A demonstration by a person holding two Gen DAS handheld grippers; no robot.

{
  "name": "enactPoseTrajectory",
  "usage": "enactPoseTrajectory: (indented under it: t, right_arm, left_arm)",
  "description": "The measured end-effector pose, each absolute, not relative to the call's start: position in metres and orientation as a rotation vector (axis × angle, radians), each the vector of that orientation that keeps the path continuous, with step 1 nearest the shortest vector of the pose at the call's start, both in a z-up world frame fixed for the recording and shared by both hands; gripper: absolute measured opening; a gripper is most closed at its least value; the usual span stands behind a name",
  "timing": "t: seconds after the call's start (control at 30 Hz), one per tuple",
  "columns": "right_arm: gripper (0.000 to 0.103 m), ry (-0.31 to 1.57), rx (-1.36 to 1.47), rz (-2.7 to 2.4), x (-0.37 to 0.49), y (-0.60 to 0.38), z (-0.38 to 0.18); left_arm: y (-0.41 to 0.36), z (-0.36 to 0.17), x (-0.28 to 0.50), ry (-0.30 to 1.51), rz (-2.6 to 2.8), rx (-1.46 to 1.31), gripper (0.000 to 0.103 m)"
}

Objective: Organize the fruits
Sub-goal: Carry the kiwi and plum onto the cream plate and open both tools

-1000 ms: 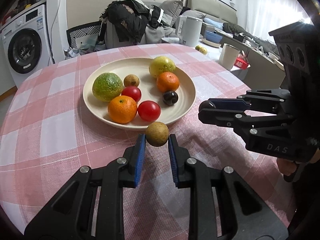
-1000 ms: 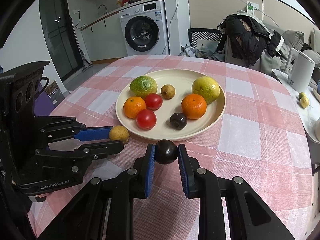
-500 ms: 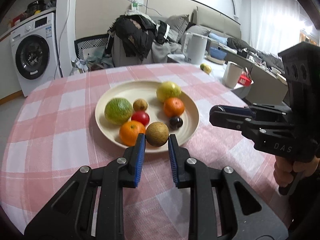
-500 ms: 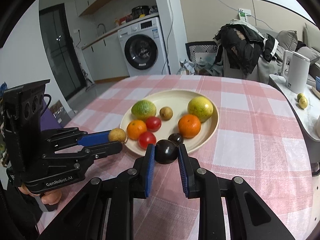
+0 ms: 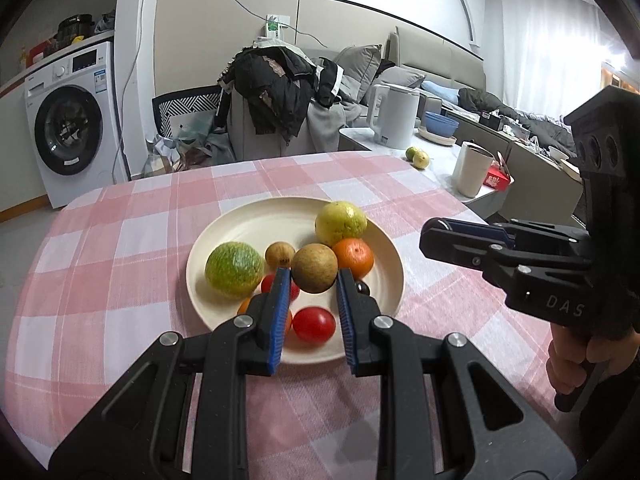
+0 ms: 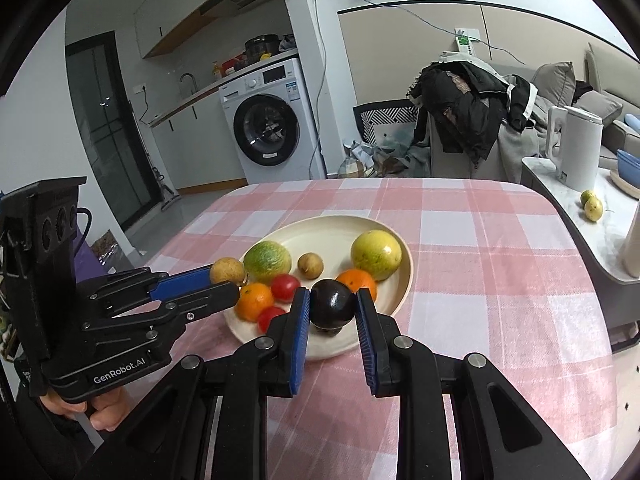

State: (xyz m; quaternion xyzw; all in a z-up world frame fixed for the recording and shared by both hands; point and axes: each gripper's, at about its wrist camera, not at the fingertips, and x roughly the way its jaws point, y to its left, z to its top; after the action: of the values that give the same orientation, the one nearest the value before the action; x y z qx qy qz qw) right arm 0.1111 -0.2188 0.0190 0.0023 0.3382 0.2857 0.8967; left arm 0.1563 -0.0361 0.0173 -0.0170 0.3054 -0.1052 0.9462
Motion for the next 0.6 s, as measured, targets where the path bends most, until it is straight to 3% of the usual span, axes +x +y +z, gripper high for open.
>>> enactPoseTrajectory:
  t: [0.6]
  right_arm:
    - [0.024, 0.748, 0.041, 0.564, 0.132, -0.219, -0.006]
  left_arm:
    - [-0.046, -0.008, 0.188, 0.658, -0.218, -0.027, 0.021]
